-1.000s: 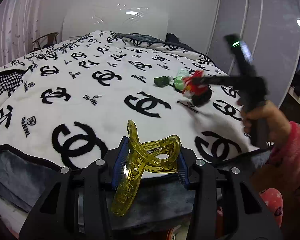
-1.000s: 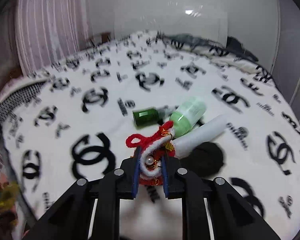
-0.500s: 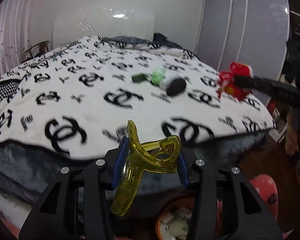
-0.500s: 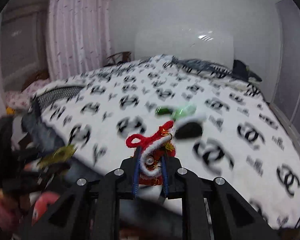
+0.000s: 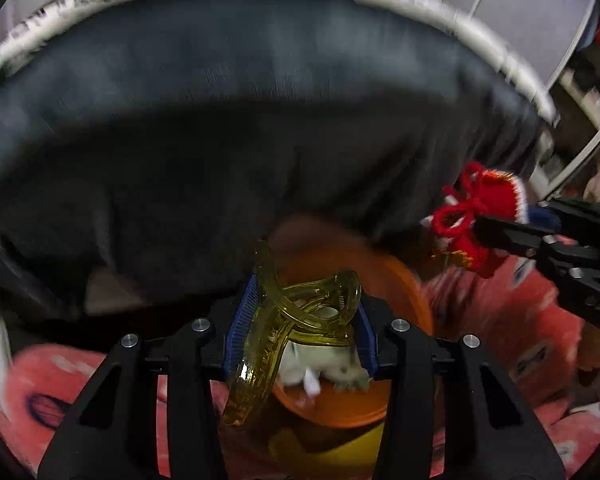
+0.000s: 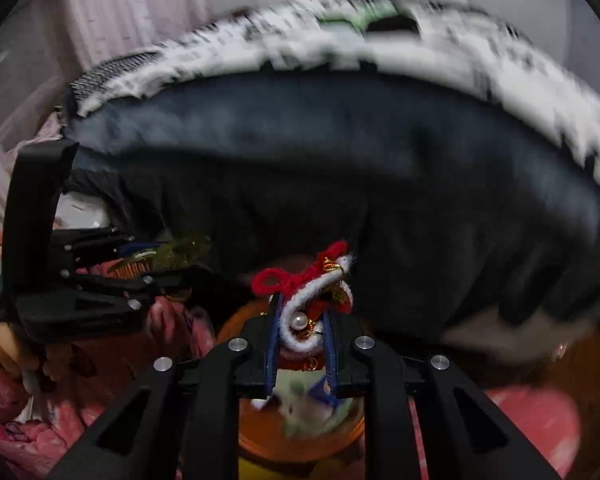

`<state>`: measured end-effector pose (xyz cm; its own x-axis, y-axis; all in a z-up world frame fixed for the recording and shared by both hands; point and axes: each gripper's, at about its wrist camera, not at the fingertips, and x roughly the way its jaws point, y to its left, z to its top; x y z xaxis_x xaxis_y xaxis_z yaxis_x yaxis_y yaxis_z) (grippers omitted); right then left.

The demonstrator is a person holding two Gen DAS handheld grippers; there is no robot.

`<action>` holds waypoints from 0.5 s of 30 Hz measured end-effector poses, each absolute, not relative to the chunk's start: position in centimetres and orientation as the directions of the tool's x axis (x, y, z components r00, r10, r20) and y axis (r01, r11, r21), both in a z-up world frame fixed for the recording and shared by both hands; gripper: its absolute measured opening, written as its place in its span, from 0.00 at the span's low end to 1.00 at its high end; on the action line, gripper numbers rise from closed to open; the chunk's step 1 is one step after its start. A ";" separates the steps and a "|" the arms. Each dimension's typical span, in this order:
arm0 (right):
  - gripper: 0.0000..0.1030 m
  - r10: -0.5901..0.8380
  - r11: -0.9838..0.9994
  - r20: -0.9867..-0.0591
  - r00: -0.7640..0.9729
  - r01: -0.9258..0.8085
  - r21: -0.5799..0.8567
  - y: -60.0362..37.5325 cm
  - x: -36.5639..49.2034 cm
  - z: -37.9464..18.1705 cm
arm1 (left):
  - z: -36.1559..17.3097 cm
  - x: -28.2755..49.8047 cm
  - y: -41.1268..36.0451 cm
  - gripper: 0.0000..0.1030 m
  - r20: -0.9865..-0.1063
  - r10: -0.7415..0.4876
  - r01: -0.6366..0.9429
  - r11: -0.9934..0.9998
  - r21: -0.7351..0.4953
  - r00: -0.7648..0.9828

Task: Collect trash
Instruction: 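Carry the clip and ornament over the orange bin and open both grippers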

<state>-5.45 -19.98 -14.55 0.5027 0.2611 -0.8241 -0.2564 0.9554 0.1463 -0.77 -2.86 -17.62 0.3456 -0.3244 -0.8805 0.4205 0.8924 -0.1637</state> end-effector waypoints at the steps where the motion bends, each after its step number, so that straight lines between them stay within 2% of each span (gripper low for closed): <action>1: 0.17 0.254 0.959 -0.841 0.478 -0.239 0.154 -20.0 -5.5 -15.6 | -19.4 -0.7 -3.4 0.42 -0.904 -0.293 0.413 0.899 -0.149 0.311; 7: 0.18 0.189 0.977 -0.931 0.313 -0.151 0.148 -19.5 -4.3 -22.7 | -26.3 -0.4 -5.3 0.42 -0.972 -0.194 0.379 0.916 -0.130 0.134; 9: 0.24 0.176 0.980 -0.940 0.291 -0.138 0.141 -19.4 -3.8 -23.8 | -26.7 -0.5 -5.6 0.42 -0.976 -0.171 0.381 0.918 -0.108 0.133; 11: 0.50 0.166 0.984 -0.944 0.285 -0.111 0.139 -19.8 -3.6 -24.4 | -26.9 -0.5 -5.5 0.49 -0.977 -0.167 0.375 0.921 -0.106 0.133; 13: 0.51 0.163 0.986 -0.941 0.295 -0.088 0.144 -20.3 -3.6 -24.5 | -26.9 -0.5 -5.3 0.64 -0.976 -0.170 0.369 0.923 -0.110 0.135; 15: 0.52 0.172 0.985 -0.939 0.297 -0.077 0.156 -20.7 -3.8 -24.6 | -27.0 -0.1 -5.2 0.65 -0.976 -0.176 0.364 0.924 -0.118 0.129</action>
